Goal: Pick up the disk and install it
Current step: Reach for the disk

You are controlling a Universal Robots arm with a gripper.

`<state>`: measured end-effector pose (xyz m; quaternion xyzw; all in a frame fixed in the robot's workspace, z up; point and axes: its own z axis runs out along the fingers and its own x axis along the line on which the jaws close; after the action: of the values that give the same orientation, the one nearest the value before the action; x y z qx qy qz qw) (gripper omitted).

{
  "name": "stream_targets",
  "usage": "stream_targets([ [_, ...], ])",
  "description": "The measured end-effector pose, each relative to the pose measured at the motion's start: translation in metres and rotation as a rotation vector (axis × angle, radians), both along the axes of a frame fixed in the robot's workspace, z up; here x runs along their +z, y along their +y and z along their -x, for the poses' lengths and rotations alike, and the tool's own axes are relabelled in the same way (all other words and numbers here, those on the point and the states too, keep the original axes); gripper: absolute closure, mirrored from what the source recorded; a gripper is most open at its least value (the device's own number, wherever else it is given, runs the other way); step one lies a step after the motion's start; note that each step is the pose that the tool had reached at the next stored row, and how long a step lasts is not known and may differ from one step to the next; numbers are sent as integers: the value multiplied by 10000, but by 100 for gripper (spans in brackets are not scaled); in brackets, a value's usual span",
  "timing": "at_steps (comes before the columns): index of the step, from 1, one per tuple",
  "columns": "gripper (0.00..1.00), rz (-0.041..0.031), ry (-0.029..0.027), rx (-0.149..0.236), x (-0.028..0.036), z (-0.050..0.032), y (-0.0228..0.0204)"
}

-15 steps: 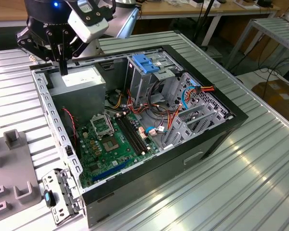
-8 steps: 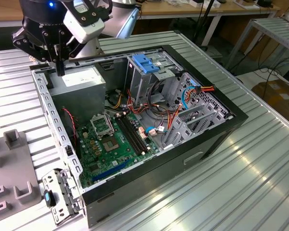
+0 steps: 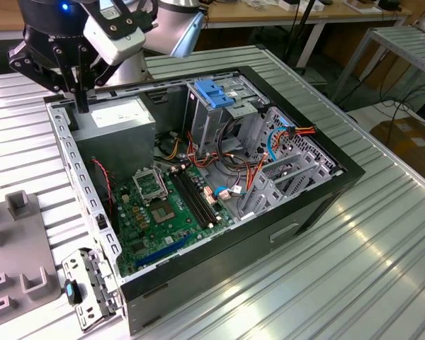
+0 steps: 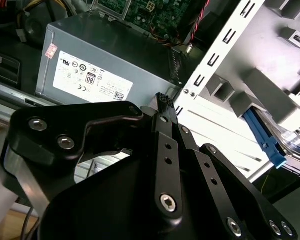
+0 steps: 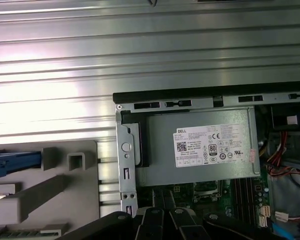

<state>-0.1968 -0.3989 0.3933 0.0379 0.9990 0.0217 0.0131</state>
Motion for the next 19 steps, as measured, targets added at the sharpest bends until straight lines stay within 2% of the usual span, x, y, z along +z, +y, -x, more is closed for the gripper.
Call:
stream_targets([
  [19, 89, 1, 1, 0, 0, 134, 0],
])
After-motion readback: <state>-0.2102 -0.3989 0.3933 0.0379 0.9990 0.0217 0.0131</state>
